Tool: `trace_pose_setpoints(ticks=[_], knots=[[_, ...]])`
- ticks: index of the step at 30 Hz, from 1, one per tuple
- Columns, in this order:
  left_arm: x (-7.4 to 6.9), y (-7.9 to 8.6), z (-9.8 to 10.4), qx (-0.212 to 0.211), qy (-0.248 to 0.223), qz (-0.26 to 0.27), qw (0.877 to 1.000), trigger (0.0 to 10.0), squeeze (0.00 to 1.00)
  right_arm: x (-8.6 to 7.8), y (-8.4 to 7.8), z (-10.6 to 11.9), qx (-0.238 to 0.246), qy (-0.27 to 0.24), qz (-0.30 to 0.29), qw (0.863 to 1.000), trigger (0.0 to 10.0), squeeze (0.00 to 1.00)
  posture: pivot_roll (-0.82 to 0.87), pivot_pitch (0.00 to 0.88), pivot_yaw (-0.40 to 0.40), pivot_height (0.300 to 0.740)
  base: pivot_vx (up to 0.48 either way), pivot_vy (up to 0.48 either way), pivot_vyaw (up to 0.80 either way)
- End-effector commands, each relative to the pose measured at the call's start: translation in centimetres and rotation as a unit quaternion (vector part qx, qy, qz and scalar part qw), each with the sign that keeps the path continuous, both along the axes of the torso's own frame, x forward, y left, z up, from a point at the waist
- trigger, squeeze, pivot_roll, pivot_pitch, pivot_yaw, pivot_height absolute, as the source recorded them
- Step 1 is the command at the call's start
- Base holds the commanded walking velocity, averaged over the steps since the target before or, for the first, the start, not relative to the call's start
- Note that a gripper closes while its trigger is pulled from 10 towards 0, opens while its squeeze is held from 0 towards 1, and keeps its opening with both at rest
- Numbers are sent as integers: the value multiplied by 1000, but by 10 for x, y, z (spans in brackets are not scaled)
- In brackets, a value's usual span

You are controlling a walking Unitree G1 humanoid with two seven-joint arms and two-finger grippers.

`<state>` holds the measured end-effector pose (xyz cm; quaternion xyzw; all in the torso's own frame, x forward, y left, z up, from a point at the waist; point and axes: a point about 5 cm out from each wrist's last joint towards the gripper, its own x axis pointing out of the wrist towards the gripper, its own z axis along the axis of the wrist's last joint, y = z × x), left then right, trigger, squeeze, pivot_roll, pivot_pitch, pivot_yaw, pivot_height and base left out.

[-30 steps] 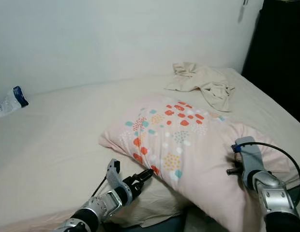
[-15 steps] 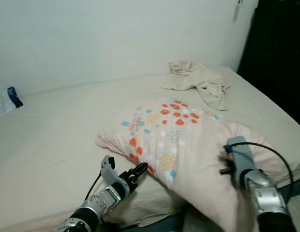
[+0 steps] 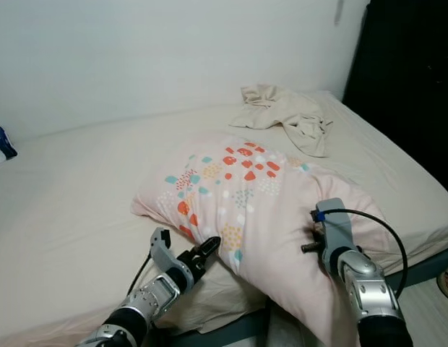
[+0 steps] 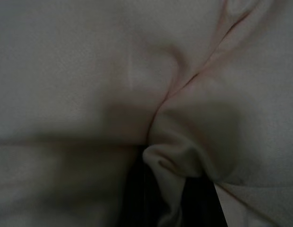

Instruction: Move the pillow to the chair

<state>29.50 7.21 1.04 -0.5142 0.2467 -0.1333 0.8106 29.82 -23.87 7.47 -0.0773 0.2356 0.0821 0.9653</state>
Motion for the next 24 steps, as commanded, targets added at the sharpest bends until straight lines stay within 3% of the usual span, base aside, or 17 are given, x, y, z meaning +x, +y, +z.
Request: trace_pose_setpoints(ticks=[1, 10, 17, 18, 24], knots=[[2, -51, 20, -70, -11, -36, 997, 10000, 0, -2, 31, -10, 27, 15, 49, 998, 0, 0, -59, 174, 75, 582, 0, 0, 0], [-13, -86, 28, -104, -16, -81, 991, 10000, 0, -14, 43, -16, 37, 22, 59, 997, 0, 0, -61, 243, 82, 582, 0, 0, 0], [-16, -97, 34, -124, -15, -79, 989, 10000, 0, -21, 49, -19, 42, 27, 65, 997, 0, 0, -61, 281, 83, 582, 0, 0, 0], [-16, -100, 37, -138, -17, -76, 987, 0, 0, -23, 51, -19, 44, 29, 66, 996, 0, 0, -65, 292, 82, 582, 0, 0, 0], [-15, -105, 44, -160, -23, -75, 984, 0, 0, -25, 54, -18, 46, 29, 68, 996, 0, 0, -71, 299, 78, 582, 0, 0, 0]])
